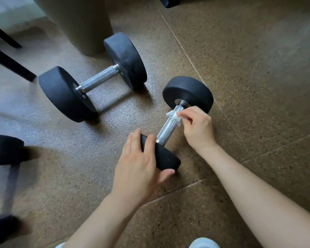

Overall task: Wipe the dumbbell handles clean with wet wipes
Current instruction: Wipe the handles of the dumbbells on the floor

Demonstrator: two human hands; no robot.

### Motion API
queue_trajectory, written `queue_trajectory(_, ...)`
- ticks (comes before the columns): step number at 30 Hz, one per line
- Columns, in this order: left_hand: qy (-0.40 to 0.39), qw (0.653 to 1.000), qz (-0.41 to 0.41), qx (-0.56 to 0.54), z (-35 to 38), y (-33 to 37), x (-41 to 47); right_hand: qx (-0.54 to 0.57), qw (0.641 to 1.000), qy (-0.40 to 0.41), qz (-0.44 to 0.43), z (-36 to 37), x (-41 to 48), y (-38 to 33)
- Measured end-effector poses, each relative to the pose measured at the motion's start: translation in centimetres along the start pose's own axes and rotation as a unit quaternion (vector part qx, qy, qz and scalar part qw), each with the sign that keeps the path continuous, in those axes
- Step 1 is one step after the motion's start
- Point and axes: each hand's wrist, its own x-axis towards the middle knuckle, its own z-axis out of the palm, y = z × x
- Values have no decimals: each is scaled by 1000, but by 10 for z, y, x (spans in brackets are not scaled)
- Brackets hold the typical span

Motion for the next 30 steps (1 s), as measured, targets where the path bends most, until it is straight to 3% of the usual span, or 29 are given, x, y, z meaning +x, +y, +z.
queue_trajectory(4,8,998,-24,-51,-4,-18,7,39,993,-106,-42,12,-27,-22)
queue_trajectory(6,-7,996,-38,-77,-9,-22,11,40,995,-90,-24,13,-16,-19)
queue_trajectory(9,-19,995,-40,-94,-11,-28,15,30,997,1,69,17,3,-11)
queue_trajectory(11,-27,994,-44,-98,-12,-32,15,87,982,-23,163,23,-7,-17)
queue_trajectory(14,-30,994,-43,-97,-14,-32,15,210,913,3,349,30,-7,-26)
queue_trajectory(16,-32,994,-46,-95,-14,-31,14,214,887,56,406,34,4,-27)
queue_trajectory(19,-30,994,-51,-92,-13,-29,14,115,914,86,380,32,12,-32)
queue_trajectory(22,-27,995,-46,-86,-11,-30,14,-7,958,21,286,23,10,-33)
queue_trajectory(25,-27,996,-43,-80,-9,-31,13,5,968,-55,245,18,7,-32)
queue_trajectory(30,-28,997,-36,-59,-8,-25,9,75,969,-16,233,17,-4,-22)
